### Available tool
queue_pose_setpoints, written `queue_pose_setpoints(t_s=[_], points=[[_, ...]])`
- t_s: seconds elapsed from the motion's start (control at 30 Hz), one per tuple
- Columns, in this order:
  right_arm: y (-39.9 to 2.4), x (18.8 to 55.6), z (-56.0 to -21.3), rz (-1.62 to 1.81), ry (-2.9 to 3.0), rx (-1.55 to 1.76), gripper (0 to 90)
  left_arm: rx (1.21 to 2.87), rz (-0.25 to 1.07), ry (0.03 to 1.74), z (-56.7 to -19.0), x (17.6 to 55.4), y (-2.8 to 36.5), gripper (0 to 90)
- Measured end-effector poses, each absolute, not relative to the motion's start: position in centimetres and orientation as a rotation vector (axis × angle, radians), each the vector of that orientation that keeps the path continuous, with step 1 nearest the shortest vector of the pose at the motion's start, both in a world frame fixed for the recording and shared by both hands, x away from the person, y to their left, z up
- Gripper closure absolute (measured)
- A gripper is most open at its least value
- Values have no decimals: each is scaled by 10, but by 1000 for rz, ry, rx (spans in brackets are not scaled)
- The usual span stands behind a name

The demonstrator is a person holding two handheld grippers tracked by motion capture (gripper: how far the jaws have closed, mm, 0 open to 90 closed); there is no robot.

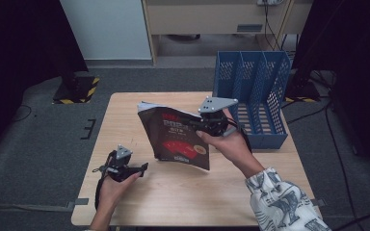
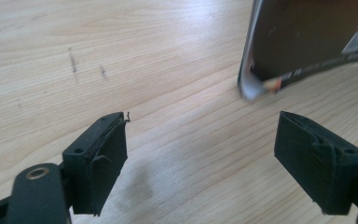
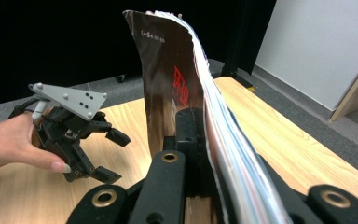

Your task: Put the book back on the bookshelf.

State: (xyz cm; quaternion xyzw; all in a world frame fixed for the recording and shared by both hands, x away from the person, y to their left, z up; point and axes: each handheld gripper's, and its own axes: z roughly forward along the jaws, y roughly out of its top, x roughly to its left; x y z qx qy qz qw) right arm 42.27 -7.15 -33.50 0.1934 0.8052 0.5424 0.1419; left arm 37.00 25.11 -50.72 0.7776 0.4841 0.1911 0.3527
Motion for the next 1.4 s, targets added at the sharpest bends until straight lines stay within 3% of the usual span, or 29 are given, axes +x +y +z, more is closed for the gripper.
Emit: queue_pose_setpoints(t_s=[0.23,0.67,1.4], points=[[-72,427,-330,1560,2302,582,871,2009,499,1304,-512,371,259,153],[-74,441,-317,1534,2251,644,871,2063,486,1370,-523,373,257,46],[-83,449,-280,1518,2182,712,871,2085,512,1388,-531,375,255,12]])
